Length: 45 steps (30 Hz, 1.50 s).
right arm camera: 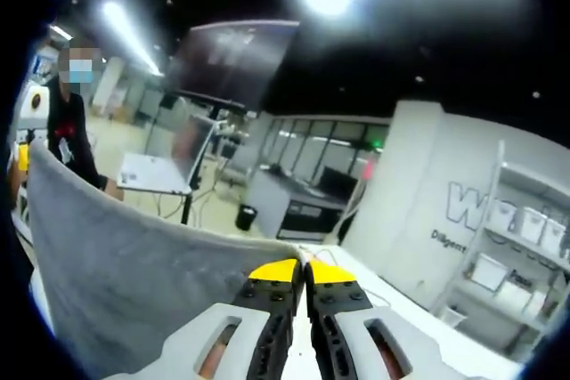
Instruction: Open the folded towel by lifting each exposed corner and separating the folded layers until the towel lies flat within the target outline without major curled edges
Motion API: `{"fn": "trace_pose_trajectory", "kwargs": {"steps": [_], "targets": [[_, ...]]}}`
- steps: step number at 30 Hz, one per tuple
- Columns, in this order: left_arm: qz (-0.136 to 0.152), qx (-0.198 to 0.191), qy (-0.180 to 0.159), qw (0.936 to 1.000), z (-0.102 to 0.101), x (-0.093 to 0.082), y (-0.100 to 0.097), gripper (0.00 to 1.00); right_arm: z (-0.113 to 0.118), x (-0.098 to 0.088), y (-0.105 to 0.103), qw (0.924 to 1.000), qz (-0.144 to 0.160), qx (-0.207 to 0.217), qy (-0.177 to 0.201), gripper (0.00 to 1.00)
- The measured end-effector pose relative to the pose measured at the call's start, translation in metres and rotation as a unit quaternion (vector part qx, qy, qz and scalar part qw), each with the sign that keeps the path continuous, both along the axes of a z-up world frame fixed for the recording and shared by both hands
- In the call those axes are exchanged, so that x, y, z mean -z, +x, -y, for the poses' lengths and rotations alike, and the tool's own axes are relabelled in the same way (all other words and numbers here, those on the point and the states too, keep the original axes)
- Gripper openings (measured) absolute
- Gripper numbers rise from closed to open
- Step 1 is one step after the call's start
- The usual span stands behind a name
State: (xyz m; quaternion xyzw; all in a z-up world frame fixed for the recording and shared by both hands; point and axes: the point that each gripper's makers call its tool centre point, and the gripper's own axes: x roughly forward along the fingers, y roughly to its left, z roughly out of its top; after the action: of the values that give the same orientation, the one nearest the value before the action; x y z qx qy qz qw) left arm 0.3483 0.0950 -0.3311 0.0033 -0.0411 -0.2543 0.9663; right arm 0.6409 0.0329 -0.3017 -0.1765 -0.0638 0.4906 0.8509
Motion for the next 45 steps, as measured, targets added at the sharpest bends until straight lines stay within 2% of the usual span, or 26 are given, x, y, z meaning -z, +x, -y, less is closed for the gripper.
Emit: {"fn": "trace_pose_trajectory", "kwargs": {"steps": [25, 45], "targets": [[0.028, 0.073, 0.015, 0.9968, 0.047, -0.026, -0.002, 0.02, 0.052, -0.007, -0.004, 0.9985, 0.006, 0.048, -0.024, 0.0], [0.043, 0.111, 0.014, 0.9929, 0.078, -0.037, -0.005, 0.02, 0.096, -0.009, -0.009, 0.9965, 0.002, 0.081, -0.017, 0.0]]}}
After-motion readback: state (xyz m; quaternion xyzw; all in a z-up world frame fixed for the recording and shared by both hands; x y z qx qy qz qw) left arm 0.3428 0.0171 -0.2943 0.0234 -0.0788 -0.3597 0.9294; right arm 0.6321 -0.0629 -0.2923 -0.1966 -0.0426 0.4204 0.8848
